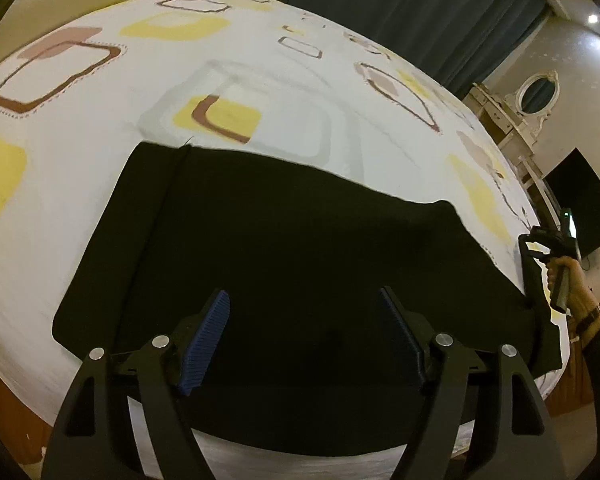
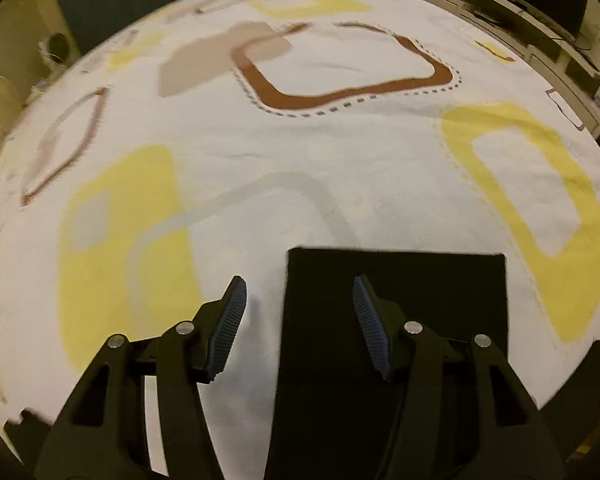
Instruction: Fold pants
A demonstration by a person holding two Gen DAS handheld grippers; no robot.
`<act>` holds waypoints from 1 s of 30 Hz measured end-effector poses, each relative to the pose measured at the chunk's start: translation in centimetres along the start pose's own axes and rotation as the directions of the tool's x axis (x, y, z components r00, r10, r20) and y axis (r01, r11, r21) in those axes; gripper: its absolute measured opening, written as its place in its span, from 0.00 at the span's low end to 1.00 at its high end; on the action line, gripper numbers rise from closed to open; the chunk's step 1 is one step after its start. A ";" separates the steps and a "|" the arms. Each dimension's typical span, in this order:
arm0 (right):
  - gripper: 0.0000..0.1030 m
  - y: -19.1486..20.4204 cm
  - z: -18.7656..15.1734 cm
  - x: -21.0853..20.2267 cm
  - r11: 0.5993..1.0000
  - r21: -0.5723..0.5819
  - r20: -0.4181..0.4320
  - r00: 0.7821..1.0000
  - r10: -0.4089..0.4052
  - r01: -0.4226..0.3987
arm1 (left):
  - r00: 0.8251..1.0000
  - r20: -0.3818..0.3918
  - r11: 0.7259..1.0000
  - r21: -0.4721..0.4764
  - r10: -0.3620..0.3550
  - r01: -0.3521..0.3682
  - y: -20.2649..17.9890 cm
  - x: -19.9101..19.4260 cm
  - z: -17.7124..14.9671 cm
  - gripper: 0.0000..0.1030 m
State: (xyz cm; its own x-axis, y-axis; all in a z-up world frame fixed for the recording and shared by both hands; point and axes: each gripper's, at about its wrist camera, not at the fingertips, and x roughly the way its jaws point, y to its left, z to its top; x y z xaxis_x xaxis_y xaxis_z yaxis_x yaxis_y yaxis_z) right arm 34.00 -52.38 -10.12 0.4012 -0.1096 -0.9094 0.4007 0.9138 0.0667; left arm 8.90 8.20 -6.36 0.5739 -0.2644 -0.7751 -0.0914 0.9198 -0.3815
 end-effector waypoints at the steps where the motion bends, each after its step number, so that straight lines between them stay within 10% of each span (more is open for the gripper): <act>1: 0.53 0.1 0.1 0.5 1.000 -0.012 -0.001 1.000 -0.021 0.021 | 1.000 0.001 1.000 -0.003 0.003 -0.003 0.1 0.0 -0.1 0.72; 6: 0.18 -0.2 -0.3 -0.8 0.998 -0.053 0.030 0.999 -0.044 0.046 | 1.000 -0.002 1.000 0.000 0.017 -0.017 0.1 0.2 -0.4 0.74; 10: 0.14 -2.7 -0.5 -5.5 0.997 -0.019 0.134 0.988 0.076 -0.074 | 1.000 -0.002 1.000 0.003 0.031 -0.031 -0.1 0.0 -0.7 0.75; 15: 0.13 -9.7 -2.5 -13.5 0.940 0.046 0.291 0.905 0.311 -0.338 | 0.999 -0.006 0.999 -0.010 0.036 -0.036 0.0 -0.1 -0.8 0.75; 20: 0.13 -19.1 -7.0 -17.6 0.887 0.125 0.386 0.845 0.369 -0.444 | 0.999 -0.007 0.999 -0.002 0.039 -0.039 -0.5 -0.3 -1.0 0.75; 25: 0.13 -26.1 -12.7 -17.6 0.848 0.217 0.391 0.839 0.379 -0.484 | 0.999 -0.011 0.999 -0.003 0.033 -0.033 -1.0 -0.3 -1.1 0.75; 30: 0.13 -32.1 -19.6 -14.6 0.834 0.334 0.327 0.884 0.334 -0.439 | 0.999 -0.008 0.999 0.007 0.047 -0.047 -1.5 -0.1 -1.3 0.75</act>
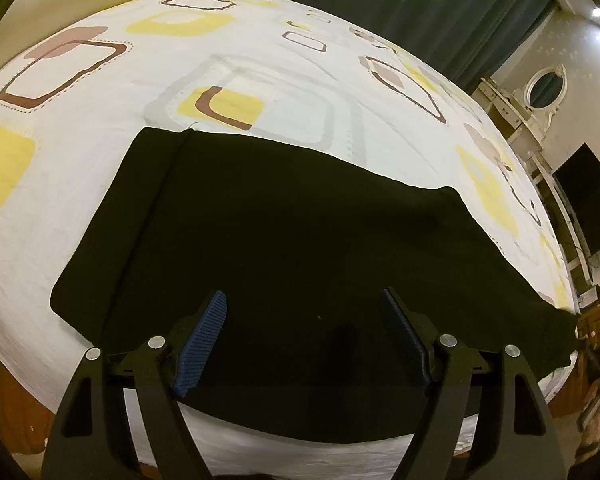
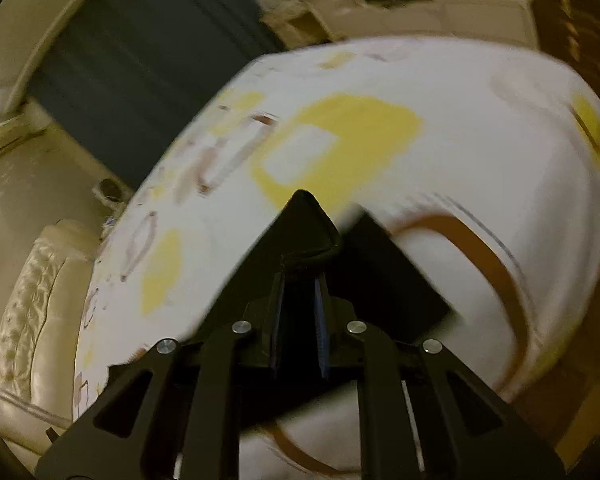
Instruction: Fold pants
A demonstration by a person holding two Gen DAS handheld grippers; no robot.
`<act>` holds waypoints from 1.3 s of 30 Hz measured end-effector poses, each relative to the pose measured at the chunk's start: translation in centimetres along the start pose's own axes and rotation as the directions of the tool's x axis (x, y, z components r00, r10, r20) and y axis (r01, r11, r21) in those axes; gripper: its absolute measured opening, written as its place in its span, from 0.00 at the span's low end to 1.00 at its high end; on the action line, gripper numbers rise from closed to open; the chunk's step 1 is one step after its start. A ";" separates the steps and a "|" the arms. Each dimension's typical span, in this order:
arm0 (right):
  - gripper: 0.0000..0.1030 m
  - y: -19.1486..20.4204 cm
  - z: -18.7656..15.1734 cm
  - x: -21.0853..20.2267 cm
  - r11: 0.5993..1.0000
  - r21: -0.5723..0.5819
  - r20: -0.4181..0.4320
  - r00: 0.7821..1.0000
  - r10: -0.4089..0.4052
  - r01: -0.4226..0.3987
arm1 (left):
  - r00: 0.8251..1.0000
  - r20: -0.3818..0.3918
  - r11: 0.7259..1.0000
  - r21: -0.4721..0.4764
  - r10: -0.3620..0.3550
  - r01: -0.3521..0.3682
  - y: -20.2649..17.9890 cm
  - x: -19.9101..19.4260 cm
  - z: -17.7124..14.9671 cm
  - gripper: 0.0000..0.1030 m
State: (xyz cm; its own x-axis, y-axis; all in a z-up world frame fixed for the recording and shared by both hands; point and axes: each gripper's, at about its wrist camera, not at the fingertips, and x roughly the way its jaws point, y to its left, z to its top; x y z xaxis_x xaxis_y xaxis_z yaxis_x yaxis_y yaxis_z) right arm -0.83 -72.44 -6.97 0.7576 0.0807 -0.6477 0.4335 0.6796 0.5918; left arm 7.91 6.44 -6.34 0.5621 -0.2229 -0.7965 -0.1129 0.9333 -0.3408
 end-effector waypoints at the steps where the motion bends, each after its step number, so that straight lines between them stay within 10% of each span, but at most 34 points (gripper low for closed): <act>1: 0.13 -1.7 -0.7 0.1 1.000 0.025 -0.010 1.000 -0.018 0.018 | 1.000 0.000 1.000 0.001 0.003 -0.003 0.0 0.0 0.0 0.75; 9: 0.19 -5.1 -1.7 0.8 0.998 0.065 -0.069 0.998 0.006 -0.001 | 1.000 0.005 1.000 -0.016 0.015 -0.015 -0.2 0.1 -0.2 0.75; 13: 0.43 -3.7 0.8 -0.1 0.999 -0.010 -0.012 0.999 -0.041 0.041 | 1.000 0.007 1.000 -0.016 0.024 -0.023 -0.4 0.2 -0.3 0.75; 19: 0.43 -0.2 5.1 4.6 0.988 -0.149 -0.032 0.999 -0.034 0.029 | 0.999 0.006 0.999 -0.014 0.041 -0.041 -0.7 0.3 -0.4 0.76; 27: 0.43 3.4 5.2 11.6 0.885 -0.430 -0.096 0.966 -0.239 0.176 | 0.998 0.003 0.998 0.016 0.062 -0.062 -0.8 0.6 -0.6 0.76; 33: 0.14 4.6 4.2 12.5 0.807 -0.538 -0.068 0.941 -0.332 0.245 | 0.998 0.008 0.997 0.020 0.068 -0.068 -1.0 0.8 -0.7 0.79; 39: 0.11 10.0 4.2 6.8 0.780 -0.596 0.053 0.978 -0.202 0.193 | 0.997 0.013 0.997 0.029 0.074 -0.075 -1.2 0.9 -0.9 0.79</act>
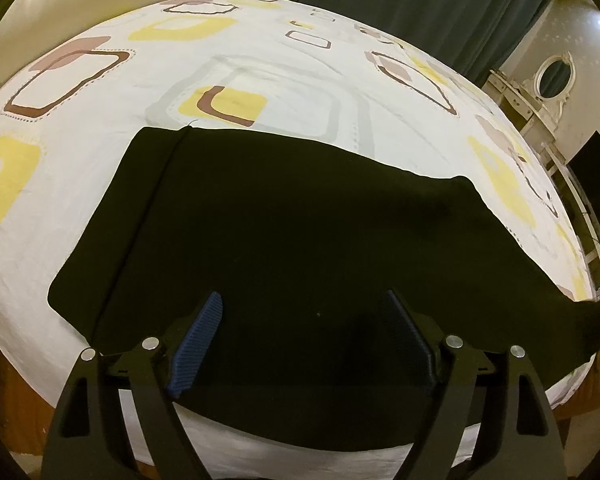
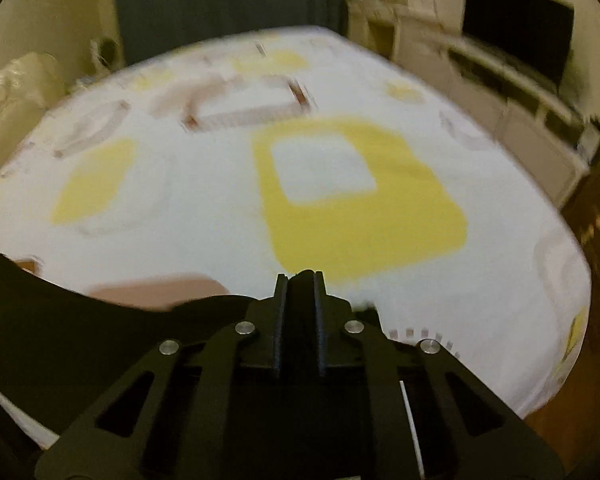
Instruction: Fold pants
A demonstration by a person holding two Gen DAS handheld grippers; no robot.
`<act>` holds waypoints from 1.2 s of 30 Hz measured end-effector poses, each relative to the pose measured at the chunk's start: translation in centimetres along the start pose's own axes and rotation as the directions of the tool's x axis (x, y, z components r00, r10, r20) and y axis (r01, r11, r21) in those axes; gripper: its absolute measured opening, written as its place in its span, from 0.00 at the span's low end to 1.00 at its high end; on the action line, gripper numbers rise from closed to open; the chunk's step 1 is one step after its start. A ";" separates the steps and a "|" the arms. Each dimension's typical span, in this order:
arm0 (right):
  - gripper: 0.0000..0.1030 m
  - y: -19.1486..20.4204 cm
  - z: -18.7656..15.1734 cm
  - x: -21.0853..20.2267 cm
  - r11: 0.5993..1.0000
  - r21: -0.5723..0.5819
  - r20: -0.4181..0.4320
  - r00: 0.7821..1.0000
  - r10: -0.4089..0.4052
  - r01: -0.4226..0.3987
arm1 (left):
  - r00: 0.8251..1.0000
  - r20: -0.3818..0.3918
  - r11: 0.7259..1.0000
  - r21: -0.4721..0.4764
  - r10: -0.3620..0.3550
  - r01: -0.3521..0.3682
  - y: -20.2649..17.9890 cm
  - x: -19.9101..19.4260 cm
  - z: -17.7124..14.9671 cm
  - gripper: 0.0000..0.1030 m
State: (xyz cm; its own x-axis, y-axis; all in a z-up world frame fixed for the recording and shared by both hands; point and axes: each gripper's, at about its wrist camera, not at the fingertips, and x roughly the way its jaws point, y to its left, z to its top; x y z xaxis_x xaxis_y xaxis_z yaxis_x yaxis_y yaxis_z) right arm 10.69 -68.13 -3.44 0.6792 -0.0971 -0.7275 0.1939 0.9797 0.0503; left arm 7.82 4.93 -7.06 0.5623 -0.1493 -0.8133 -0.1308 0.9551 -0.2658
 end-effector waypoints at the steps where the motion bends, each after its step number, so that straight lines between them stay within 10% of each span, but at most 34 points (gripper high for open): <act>1: 0.10 0.3 0.8 -2.4 1.000 -0.007 0.070 0.998 0.000 0.001 | 1.000 0.000 1.000 0.001 0.003 -0.003 0.0 0.0 0.0 0.79; 4: 0.10 -1.3 1.3 -4.4 0.999 0.023 0.128 0.991 -0.049 0.047 | 1.000 0.003 1.000 -0.006 -0.003 0.003 0.0 0.0 -0.1 0.79; 14: 0.15 -6.0 -3.4 5.3 0.983 0.163 -0.115 0.991 -0.062 0.081 | 1.000 0.006 0.999 0.030 0.021 -0.021 -0.7 0.5 -0.2 0.80; 19: 0.59 -9.1 -4.5 3.7 0.932 0.359 -0.107 0.990 0.087 -0.043 | 1.000 0.012 1.000 0.006 0.019 -0.019 -0.1 0.8 0.2 0.80; 32: 0.61 -14.8 -11.3 2.5 0.672 0.666 -0.034 0.887 0.461 -0.324 | 1.000 0.012 0.999 -0.040 -0.007 0.007 1.0 0.2 0.5 0.80; 36: 0.62 -12.2 -10.1 3.2 0.735 0.595 -0.102 0.877 0.470 -0.325 | 1.000 0.011 0.999 -0.045 -0.007 0.008 1.2 0.0 0.4 0.80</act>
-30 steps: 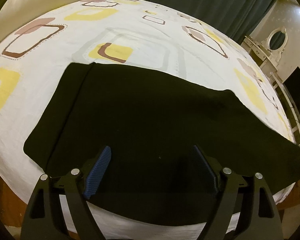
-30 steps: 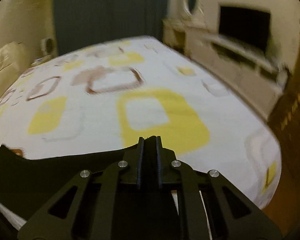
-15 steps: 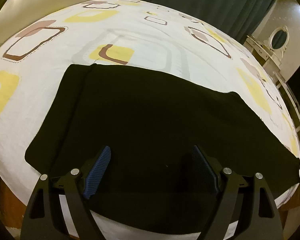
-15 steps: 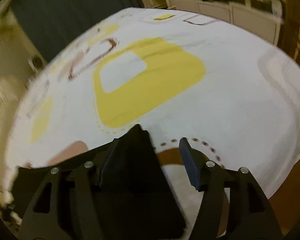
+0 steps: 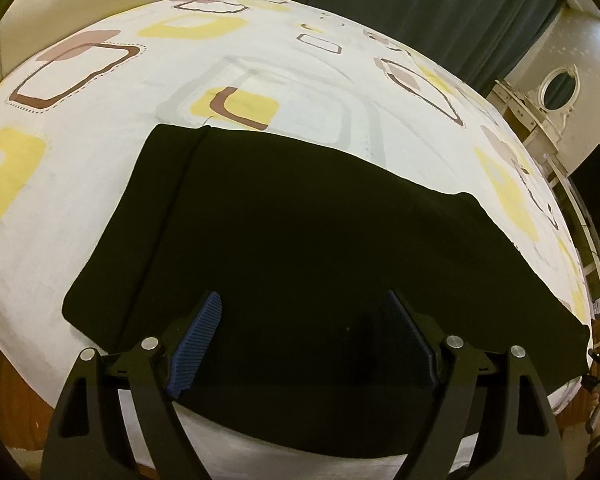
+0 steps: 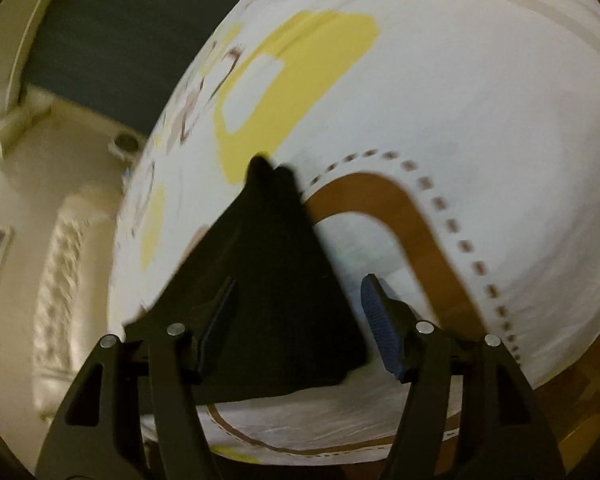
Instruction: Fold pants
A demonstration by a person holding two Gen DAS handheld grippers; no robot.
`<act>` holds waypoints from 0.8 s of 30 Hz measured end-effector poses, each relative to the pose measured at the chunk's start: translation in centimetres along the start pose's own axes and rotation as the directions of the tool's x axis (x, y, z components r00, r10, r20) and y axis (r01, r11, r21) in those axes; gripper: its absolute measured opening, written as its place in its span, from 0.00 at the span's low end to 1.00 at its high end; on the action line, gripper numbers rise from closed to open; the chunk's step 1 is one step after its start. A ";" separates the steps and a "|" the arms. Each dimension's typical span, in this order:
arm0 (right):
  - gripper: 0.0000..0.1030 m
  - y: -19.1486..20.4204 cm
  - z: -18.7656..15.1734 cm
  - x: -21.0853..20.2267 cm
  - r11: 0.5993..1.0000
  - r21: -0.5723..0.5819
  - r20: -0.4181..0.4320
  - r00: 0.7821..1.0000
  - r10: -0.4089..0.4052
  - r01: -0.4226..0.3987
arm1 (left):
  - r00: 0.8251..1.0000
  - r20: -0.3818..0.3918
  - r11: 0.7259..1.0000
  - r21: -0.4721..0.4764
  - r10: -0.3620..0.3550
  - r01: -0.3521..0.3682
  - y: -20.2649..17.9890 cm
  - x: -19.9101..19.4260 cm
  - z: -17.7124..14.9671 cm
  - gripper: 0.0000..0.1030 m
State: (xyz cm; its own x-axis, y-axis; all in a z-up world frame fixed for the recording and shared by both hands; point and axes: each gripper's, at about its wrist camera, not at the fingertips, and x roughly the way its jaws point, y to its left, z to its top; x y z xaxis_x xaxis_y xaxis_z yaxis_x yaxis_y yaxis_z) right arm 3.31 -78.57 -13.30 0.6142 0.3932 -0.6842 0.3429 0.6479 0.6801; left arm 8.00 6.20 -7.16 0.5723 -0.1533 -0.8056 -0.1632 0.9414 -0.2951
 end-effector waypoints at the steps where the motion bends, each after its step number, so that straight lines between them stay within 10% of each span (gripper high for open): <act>1: 0.62 0.5 0.1 0.2 1.000 -0.011 -0.006 1.000 -0.013 0.013 | 1.000 -0.001 1.000 -0.005 -0.002 0.002 0.1 -0.1 0.0 0.80; 5: 0.24 3.0 0.0 1.4 0.987 -0.112 -0.052 0.991 -0.123 0.116 | 1.000 -0.004 1.000 -0.019 -0.013 0.013 0.3 -0.5 0.1 0.80; 24: 0.22 23.6 -3.7 -4.5 0.914 -0.406 0.078 0.996 0.047 -0.011 | 0.999 0.024 0.995 0.096 -0.025 0.023 -1.7 -5.9 -1.9 0.80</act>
State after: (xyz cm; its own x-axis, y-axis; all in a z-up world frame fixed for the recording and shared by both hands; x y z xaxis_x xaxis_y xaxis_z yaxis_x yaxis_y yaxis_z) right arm 6.05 -62.63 4.88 0.6831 0.3711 -0.6290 0.0182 0.8524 0.5226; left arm 3.33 4.94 -2.86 0.5952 -0.1699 -0.7854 -0.0720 0.9622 -0.2627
